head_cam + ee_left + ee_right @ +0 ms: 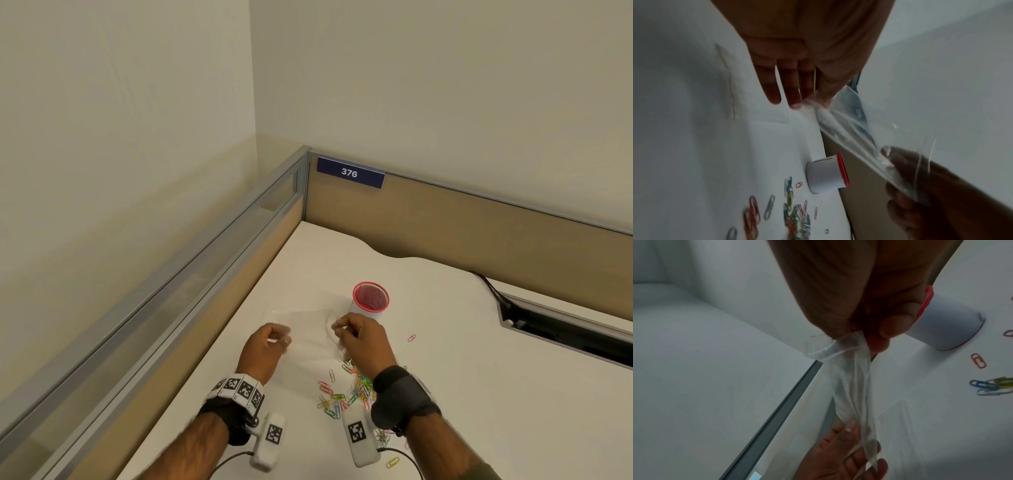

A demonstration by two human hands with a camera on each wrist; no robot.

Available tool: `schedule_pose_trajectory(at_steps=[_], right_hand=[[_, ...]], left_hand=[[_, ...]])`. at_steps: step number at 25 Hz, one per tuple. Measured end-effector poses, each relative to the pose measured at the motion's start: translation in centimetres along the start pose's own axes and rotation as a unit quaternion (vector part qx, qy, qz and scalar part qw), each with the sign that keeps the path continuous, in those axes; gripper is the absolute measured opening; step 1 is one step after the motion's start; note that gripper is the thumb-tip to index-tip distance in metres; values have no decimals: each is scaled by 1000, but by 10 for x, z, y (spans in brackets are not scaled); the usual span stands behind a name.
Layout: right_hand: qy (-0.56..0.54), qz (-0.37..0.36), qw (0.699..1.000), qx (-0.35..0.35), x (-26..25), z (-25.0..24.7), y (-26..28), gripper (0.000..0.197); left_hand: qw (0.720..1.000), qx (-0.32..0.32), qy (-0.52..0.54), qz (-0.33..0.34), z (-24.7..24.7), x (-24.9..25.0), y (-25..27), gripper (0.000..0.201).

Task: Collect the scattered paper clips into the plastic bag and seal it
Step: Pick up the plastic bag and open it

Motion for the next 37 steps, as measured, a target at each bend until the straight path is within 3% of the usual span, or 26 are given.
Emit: schedule_pose_trajectory(at_steps=[1,3,5,7,9,11,13,14,16,19,21,24,29,34,37], right_hand=[[1,7,1000,1,1,0,0,12],[0,19,1000,5,2,0,0,11],[4,26,1000,-14,0,4,0,11],[11,27,998,-62,-4,14,2,11],[17,27,995,-90,-8,22,6,11],[36,17,998,-53,-13,16,11,16],[75,-7,996,41,-24,-1,19,25],[88,-33,993,73,-34,-7,24,28],[105,-75,991,40,-50,1,25,28],[220,-31,972,-82,-50,35,16,25],[250,-21,965,-72,-47,39,12,15],[170,-37,983,-53,-47,36,11,12],[102,-66,989,-80,-51,38,15,13],[81,-88,990,-70,-54,30,15,9],[84,-83,991,-69,-53,29,12,10]], left_hand=[[999,15,-38,20,-2,4,2,40],[985,-32,-155,75,13,24,7,100],[932,-106,-330,107,44,42,11,130],[894,-117,-411,134,64,44,10,124],[905,-83,-385,161,65,44,7,96],[907,-45,-379,176,59,45,6,71],[904,-21,-391,171,55,46,5,62],[902,-12,-397,167,53,46,3,61],[894,-6,-416,168,55,47,1,61],[882,-20,-438,174,61,45,-2,65],[877,-22,-443,184,64,46,-3,69],[866,-2,-453,212,64,48,-2,61],[873,6,-460,165,44,26,-18,50],[884,13,-443,146,31,26,-18,55],[903,-13,-409,133,27,26,-14,77]])
Point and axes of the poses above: each hand's wrist, its own y-axis away from the middle knuckle, its own z-axis out of the palm, x = y × z, the point moved 8 cm from there along -y, towards the middle knuckle, and after that the axes turned 15 degrees about -x, right-handed, at the moved point
